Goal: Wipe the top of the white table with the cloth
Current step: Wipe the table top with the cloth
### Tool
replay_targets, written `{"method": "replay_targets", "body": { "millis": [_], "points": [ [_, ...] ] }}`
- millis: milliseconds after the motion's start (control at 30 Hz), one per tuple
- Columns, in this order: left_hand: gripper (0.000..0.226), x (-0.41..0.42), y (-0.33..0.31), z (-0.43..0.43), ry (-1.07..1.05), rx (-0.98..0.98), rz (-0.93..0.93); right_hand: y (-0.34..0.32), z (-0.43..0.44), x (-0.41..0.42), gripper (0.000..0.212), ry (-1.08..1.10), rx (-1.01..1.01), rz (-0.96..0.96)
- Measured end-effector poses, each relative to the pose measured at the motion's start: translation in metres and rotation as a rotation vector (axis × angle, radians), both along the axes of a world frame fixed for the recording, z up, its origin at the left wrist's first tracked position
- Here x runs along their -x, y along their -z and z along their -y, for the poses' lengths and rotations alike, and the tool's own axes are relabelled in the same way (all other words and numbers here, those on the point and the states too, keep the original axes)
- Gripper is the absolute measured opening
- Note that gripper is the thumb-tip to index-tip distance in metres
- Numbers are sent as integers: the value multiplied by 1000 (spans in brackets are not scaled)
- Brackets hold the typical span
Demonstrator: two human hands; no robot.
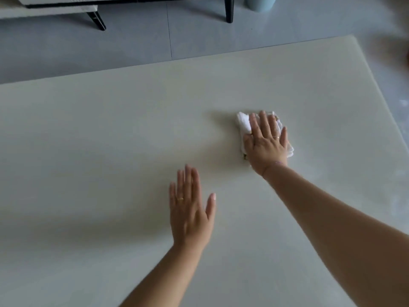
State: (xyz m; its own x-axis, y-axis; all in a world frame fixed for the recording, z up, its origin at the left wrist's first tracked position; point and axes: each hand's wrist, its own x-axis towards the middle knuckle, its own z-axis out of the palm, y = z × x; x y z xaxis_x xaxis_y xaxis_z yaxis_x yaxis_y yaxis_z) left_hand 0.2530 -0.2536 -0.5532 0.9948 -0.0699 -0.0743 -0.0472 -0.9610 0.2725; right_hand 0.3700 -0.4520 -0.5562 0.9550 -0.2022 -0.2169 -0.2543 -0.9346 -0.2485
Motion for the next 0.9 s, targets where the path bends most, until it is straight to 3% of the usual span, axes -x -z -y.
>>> {"method": "replay_targets", "body": {
  "millis": [67,100,200,267,367,467,500,567,667,700,833,900],
  "points": [
    [67,18,7,7,11,-24,-27,1,-31,16,58,100,0,18],
    [68,20,10,7,6,-43,-24,2,-44,29,58,44,4,30],
    [68,18,11,7,1,-67,-22,-1,-39,62,57,-385,43,24],
    [68,19,10,7,0,-64,-28,-4,-2,63,57,-520,66,35],
    [69,19,12,8,-6,-76,-22,-2,36,61,56,-249,61,6],
    [70,18,13,8,-8,-92,-16,2,2,77,57,78,27,-4],
    [70,19,12,8,-8,-92,-19,1,-15,87,58,75,14,3],
    [70,19,12,9,-11,-78,-16,0,-33,112,58,-129,23,-5],
    [69,19,12,9,-9,-55,8,-5,3,133,56,-417,48,5],
    [70,19,13,9,-9,-53,20,-4,19,135,56,-373,55,5],
    [70,19,14,10,-12,-43,49,0,15,144,57,156,41,-34],
    [70,18,15,9,-13,-42,54,1,-21,159,58,136,33,-16]
  ]
}}
